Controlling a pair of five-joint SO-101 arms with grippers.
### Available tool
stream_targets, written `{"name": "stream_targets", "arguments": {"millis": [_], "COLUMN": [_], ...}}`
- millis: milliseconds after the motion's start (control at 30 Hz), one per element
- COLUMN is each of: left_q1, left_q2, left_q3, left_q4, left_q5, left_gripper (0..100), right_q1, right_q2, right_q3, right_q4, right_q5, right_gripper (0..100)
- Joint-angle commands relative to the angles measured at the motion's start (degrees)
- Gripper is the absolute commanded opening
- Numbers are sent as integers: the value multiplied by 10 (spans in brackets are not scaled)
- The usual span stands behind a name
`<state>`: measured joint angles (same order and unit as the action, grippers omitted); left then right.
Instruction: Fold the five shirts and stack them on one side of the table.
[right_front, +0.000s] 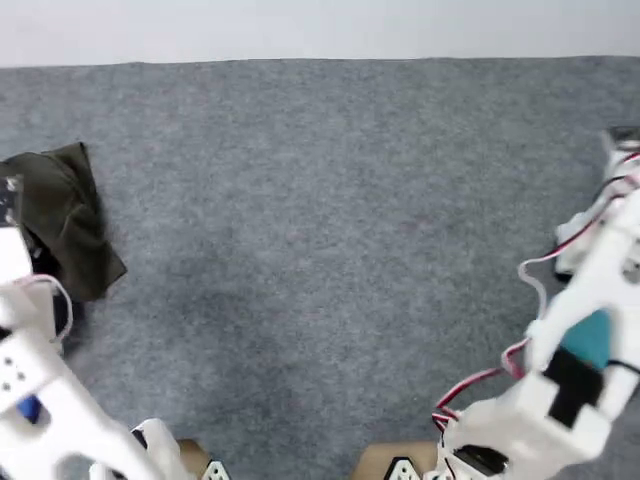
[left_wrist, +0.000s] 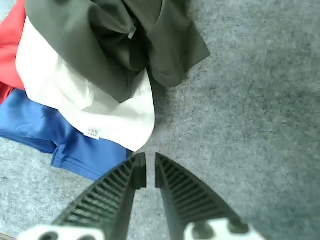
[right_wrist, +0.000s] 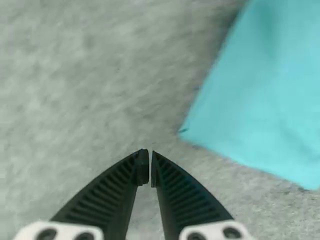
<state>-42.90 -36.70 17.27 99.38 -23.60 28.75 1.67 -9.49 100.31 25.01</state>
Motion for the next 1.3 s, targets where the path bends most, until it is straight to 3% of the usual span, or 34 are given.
{"name": "stream_targets", "arguments": {"millis": [0, 233, 633, 833, 1033, 1267], "left_q1": [-3, -3, -17, -23, -17, 85], "left_q2": [80, 204, 348, 398, 352, 211], "left_q3": [-68, -160, -182, -183, -239, -298], "left_q4": [-13, -105, -286, -363, -352, -306], "left_q5": [-1, -3, -45, -48, -44, -44], "left_gripper": [117, 224, 226, 24, 5, 5], "right_q1": [-36, -57, -54, -54, -54, -54], "right_q2": [-109, -209, -256, -257, -257, -258], "right_q3": [91, 226, 291, 313, 315, 315], "right_q4": [18, 18, 22, 23, 26, 26], "right_q5": [-6, -7, -6, -8, -57, -56], "right_gripper": [10, 10, 9, 9, 9, 9]}}
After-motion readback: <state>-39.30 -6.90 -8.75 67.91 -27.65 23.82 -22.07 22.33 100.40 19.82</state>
